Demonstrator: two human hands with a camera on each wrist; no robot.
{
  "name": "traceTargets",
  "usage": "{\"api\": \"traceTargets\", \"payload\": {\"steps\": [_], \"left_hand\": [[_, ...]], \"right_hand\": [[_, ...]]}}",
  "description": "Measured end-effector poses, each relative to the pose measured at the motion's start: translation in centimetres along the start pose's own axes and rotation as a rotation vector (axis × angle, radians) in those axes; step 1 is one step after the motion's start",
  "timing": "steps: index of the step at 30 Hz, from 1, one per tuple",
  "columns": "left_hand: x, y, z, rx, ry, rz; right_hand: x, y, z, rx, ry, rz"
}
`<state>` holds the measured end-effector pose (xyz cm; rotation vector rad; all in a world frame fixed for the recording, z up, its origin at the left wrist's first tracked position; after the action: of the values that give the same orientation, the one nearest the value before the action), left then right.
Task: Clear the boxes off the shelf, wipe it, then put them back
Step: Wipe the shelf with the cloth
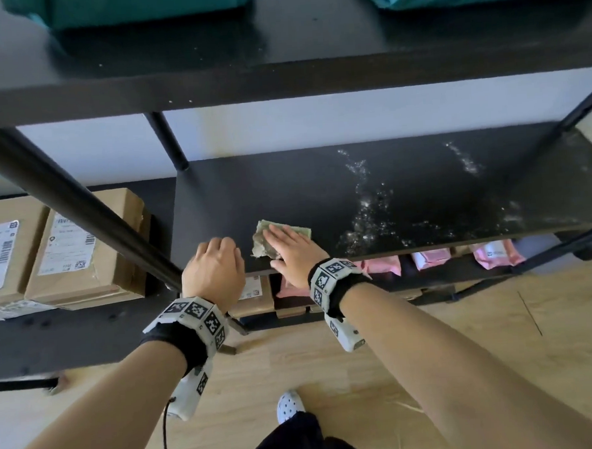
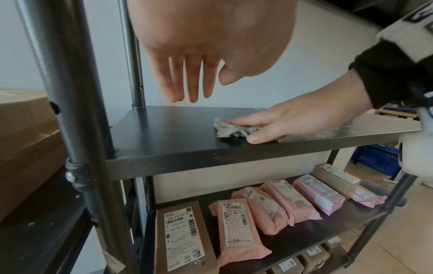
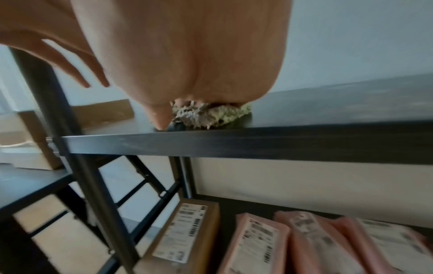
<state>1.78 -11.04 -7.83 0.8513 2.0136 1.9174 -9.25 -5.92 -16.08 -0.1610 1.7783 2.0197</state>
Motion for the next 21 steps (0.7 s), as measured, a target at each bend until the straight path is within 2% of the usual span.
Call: {"api": "traceTargets", "payload": {"steps": [3,5,7,11,13,15,17,21], "left_hand": [[1.0,-0.1,0.4,-0.013,-0.018,0.016],[1.3,-0.1,0.6,-0.013,-0.024,0.021],[1.3,-0.3,0.9,-0.021,-0.014,0.016],[1.7,-0.7,1.6,-0.037,0.004,-0.006],[2.2,-0.8,1.9,-0.038,0.007,-0.021],[2.8,-0.7,2.0,-0.032,0.018,-0.027],[3.5,-0.8,2.1,-0.042,0.032,-0.033],[5.3,-0.9,2.2,-0.049,0.062,-0.009]], "right_hand": [[4.6,1.3,2.2,0.036,-0.117,0.027],[5.2,1.3,4.1,0.036,-0.137,0.037],[3.3,0.6,5.4,0.026,-0.104,0.031],[-3.2,-1.7,5.0,-0.010,0.073,0.012],[-3.9,-2.0,4.1,-0.016,0.094,-0.019],[-1.7,-1.0,3.5,0.025,0.051,-0.029],[2.5,0.7,3.9,0.066,-0.034,-0.029],[10.3,3.3,7.1,0.074,-0.193,0.005]]}}
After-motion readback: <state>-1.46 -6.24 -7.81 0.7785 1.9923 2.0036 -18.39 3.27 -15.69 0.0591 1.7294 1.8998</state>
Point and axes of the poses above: each hand's wrist, its own z-axis away from the middle knuckle, its own y-axis out of the back of the hand, x = y × z, the point moved 10 cm from there along -z, towards the middle knuckle, and after that the axes turned 12 degrees about x, right-handed, at the moved point
